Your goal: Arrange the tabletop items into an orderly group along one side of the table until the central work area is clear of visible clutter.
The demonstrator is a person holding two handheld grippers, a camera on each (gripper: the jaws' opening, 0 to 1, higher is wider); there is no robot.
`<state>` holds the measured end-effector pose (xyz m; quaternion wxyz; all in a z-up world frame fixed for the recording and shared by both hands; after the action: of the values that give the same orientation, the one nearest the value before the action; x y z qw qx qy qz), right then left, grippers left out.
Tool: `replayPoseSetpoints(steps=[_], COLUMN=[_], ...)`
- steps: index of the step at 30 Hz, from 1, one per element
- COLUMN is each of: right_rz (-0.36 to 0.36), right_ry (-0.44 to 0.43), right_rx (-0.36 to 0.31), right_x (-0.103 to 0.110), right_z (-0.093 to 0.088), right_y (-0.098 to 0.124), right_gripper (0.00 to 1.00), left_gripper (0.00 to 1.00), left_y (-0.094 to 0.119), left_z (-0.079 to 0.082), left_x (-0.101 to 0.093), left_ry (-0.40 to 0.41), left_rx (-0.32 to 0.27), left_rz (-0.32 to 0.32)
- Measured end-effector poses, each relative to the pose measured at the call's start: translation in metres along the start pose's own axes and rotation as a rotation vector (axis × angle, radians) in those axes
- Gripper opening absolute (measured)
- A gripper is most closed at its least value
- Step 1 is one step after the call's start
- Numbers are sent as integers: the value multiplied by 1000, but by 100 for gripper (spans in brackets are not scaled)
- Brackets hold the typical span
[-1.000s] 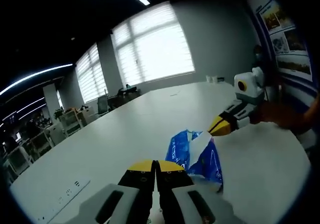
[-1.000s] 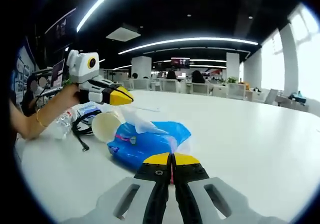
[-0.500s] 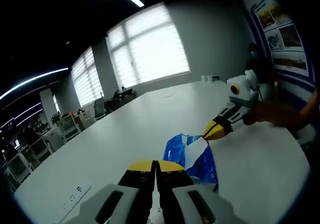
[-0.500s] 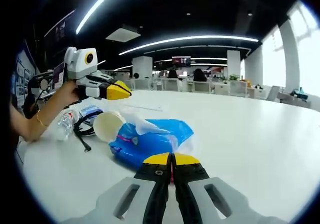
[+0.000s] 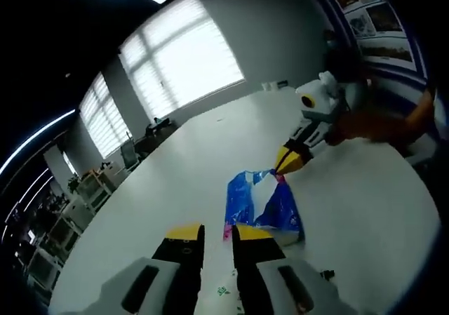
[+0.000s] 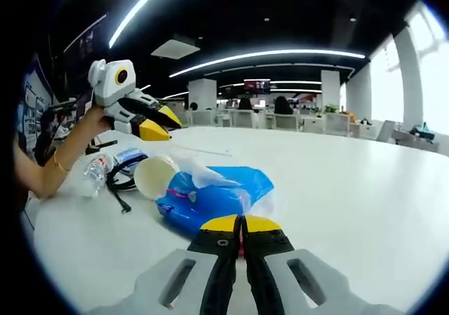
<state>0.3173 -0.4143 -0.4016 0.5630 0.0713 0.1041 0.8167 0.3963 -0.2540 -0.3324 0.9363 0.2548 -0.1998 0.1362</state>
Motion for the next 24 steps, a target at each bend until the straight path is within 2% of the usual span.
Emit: replayPoseSetpoints(steps=[3, 6, 7, 10, 18, 24], right_rz=[1, 0, 0, 1, -11, -21], right_ry=[0, 6, 9, 16, 13, 7], right_rx=[1, 0, -2, -17, -20, -41], right_x=[0, 0, 0, 2, -1, -6], right_z=[0, 0, 0, 3, 3, 7], right_y=[-1, -1, -1, -1, 1, 5], right_gripper=[0, 1, 2, 6, 10, 11], left_gripper=[22, 38, 40, 40, 40, 40], left_y=[1, 3, 3, 3, 6, 10], left_z=[-5, -10, -11, -19, -20, -19], left_x=[-3, -8, -9, -9, -14, -13], left_ry=[-46, -56, -54, -45, -78, -94], left_rx=[37, 66, 69, 80, 86, 92], left_rz=[-22, -59, -63, -70, -105, -103])
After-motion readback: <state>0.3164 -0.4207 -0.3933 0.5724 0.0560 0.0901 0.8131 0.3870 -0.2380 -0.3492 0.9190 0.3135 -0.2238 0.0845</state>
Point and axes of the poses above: the point that each gripper's makers call its tool centre point, and the gripper's own axes: y roughly backward along the fingers, x roughly to its left, z roughly out of its top, the point moved 2 cm from there along y, roughly backward along the fingers
